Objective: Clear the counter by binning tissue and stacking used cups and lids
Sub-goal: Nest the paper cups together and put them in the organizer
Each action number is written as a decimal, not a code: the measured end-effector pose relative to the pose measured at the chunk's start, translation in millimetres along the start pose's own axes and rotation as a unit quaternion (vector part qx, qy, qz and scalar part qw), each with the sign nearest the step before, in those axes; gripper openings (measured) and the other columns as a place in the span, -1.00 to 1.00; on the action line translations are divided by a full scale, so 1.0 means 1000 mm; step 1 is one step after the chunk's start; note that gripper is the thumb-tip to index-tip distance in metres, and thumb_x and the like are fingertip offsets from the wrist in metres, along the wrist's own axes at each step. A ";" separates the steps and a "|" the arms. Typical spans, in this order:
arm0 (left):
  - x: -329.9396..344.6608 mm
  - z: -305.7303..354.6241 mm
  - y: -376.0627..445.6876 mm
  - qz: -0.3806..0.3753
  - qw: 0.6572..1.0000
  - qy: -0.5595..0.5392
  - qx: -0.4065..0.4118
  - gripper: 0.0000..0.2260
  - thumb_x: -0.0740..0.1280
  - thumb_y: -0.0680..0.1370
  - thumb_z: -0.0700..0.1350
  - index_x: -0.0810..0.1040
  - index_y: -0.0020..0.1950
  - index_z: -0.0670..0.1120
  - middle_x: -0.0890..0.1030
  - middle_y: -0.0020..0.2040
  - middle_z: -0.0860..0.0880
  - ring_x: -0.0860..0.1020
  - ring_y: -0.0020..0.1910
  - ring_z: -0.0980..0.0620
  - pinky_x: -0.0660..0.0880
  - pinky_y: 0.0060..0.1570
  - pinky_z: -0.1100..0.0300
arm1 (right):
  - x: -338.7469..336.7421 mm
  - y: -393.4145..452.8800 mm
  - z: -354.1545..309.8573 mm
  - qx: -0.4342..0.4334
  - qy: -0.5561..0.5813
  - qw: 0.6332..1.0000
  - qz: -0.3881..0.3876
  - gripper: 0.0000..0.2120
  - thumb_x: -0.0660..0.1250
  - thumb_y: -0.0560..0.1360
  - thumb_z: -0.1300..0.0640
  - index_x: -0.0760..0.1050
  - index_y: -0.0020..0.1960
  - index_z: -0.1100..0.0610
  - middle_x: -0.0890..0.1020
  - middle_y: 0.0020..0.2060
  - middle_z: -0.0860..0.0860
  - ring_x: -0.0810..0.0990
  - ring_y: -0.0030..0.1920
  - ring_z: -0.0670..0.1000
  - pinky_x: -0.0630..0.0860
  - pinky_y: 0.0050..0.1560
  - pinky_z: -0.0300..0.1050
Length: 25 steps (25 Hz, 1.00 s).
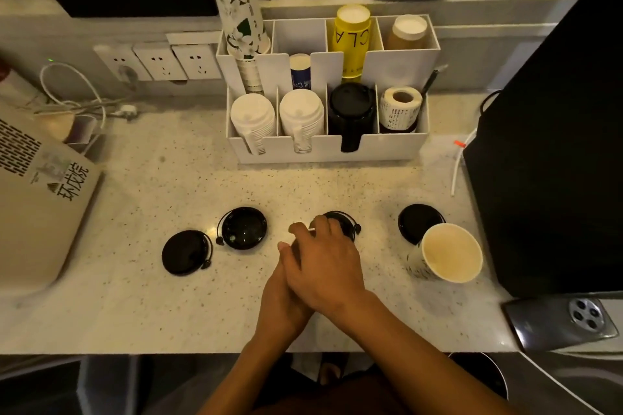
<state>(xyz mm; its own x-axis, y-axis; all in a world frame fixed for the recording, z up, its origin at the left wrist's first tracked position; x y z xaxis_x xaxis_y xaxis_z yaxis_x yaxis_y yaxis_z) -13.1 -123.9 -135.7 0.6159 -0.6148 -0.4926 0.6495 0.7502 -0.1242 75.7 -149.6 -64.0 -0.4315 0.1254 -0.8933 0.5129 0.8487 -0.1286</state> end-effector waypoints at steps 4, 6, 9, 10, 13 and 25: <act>-0.005 -0.009 -0.005 0.032 0.998 -0.060 -0.009 -0.41 0.43 0.34 0.43 0.42 0.31 0.30 0.50 0.16 0.55 0.50 0.14 0.48 0.42 -0.05 0.60 | -0.028 -0.010 0.024 -0.001 0.212 0.977 0.017 -0.45 0.24 0.53 -0.24 0.26 0.47 -0.15 0.41 0.40 -0.11 0.30 0.39 -0.12 0.35 0.31 -0.18; -0.006 -0.012 -0.005 0.046 0.997 -0.049 -0.026 -0.29 0.49 0.27 0.44 0.32 0.35 0.41 0.44 0.17 0.61 0.44 0.15 0.56 0.41 -0.09 0.59 | -0.057 -0.027 0.049 0.005 0.213 0.972 0.096 -0.47 0.25 0.51 -0.27 0.27 0.44 -0.22 0.40 0.37 -0.21 0.27 0.35 -0.28 0.22 0.27 -0.37; -0.008 -0.008 -0.003 0.040 0.999 -0.018 -0.016 -0.25 0.48 0.21 0.47 0.26 0.33 0.48 0.38 0.15 0.67 0.40 0.12 0.62 0.33 -0.05 0.55 | -0.092 -0.054 0.100 0.038 0.162 0.966 0.195 -0.45 0.28 0.47 -0.31 0.33 0.41 -0.18 0.43 0.37 -0.18 0.26 0.42 -0.18 0.23 0.35 -0.22; -0.008 -0.007 -0.003 0.035 0.999 -0.018 -0.014 -0.25 0.48 0.21 0.47 0.27 0.34 0.47 0.38 0.16 0.66 0.41 0.12 0.60 0.34 -0.07 0.55 | -0.100 -0.062 0.117 0.052 0.126 0.966 0.218 -0.42 0.30 0.46 -0.33 0.34 0.41 -0.16 0.42 0.39 -0.14 0.23 0.46 -0.10 0.22 0.38 -0.13; -0.010 -0.007 -0.005 0.028 0.999 -0.033 -0.016 -0.25 0.50 0.22 0.44 0.30 0.34 0.44 0.42 0.18 0.62 0.45 0.15 0.53 0.38 -0.07 0.47 | -0.102 -0.081 0.164 0.136 0.070 0.966 0.210 -0.19 0.31 0.34 -0.46 0.23 0.48 -0.15 0.28 0.50 -0.04 0.11 0.53 0.09 0.16 0.39 0.04; -0.008 -0.006 -0.006 0.024 0.998 -0.045 -0.028 -0.25 0.50 0.20 0.45 0.33 0.33 0.41 0.44 0.17 0.61 0.46 0.15 0.52 0.37 -0.07 0.52 | -0.091 -0.095 0.222 0.252 0.405 0.859 0.185 -0.38 0.54 0.28 -0.17 0.45 0.30 -0.18 0.60 0.14 -0.11 0.61 0.11 0.00 0.63 -0.02 -0.05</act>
<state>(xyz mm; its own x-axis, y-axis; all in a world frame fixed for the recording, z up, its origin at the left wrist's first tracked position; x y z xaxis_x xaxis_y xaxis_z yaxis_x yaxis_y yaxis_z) -24.9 -122.2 -136.0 0.6843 -0.5955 -0.4208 0.5938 0.7901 -0.1524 231.0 -355.4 -66.2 -0.4401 0.8279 -0.3477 0.8943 0.3693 -0.2527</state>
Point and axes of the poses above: each hand's wrist, its own y-axis towards the middle knuckle, its own x-axis out of the palm, z = x × y, the point moved 8 cm from there along y, towards the middle knuckle
